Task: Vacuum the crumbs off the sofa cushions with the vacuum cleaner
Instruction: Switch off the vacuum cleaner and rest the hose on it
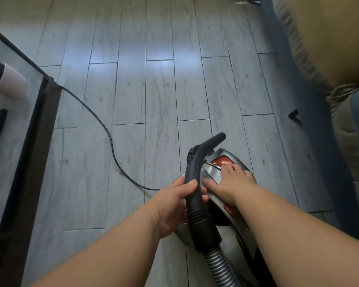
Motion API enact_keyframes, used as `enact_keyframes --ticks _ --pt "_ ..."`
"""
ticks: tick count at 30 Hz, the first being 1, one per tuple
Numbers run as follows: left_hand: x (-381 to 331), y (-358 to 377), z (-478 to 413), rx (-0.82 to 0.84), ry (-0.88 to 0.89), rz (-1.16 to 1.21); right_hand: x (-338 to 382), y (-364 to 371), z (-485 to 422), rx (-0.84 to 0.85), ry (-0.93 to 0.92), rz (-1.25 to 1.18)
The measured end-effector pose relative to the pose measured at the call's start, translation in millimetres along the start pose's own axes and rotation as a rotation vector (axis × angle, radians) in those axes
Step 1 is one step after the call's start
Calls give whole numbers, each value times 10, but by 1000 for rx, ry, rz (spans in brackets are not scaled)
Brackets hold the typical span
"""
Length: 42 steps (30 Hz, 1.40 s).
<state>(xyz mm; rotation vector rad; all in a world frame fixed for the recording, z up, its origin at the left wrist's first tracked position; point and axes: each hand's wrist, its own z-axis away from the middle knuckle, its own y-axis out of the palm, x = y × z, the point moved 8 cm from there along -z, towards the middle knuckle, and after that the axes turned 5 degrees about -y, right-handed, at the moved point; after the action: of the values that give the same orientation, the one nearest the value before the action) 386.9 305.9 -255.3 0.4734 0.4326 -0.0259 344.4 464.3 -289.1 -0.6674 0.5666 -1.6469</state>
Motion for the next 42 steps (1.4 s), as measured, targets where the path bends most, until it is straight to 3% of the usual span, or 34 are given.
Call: enact_keyframes --ticks 9,21,28,42 --pt "61 -81 153 -30 -8 34 -151 -3 157 -35 40 -264" --pt "-48 121 371 -60 19 17 -79 85 710 -169 -30 -240" --pt "56 185 469 -67 23 30 39 350 841 -3 -15 -233" --pt "219 -97 387 -11 57 68 49 316 736 5 41 -132"
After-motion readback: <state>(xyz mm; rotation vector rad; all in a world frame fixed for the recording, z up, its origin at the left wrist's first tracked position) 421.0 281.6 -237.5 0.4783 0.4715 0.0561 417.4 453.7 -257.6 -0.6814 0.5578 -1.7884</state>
